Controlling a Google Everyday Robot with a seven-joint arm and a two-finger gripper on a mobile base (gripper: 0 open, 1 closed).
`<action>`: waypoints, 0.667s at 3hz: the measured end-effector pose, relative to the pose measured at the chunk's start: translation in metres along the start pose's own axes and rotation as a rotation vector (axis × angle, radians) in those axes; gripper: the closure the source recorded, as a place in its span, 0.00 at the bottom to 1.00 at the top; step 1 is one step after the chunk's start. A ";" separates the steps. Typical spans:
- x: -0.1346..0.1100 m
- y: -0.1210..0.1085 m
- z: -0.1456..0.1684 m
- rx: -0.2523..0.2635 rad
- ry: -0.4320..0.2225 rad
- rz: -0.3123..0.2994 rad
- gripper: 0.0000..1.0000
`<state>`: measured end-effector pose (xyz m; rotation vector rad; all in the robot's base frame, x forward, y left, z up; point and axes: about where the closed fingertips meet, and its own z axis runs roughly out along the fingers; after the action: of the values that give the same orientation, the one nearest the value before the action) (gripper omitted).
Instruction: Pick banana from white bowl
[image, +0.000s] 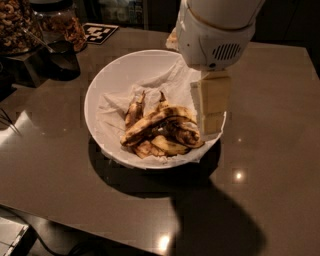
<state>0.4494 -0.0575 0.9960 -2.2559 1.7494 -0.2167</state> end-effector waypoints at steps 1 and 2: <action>-0.030 -0.016 0.015 -0.020 -0.013 -0.106 0.00; -0.046 -0.027 0.036 -0.059 -0.017 -0.166 0.04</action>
Offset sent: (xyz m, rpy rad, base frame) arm 0.0347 0.0715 -0.0527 -0.0996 0.1277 0.2345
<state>0.4728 -0.0025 0.9724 -2.4394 1.5806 -0.1804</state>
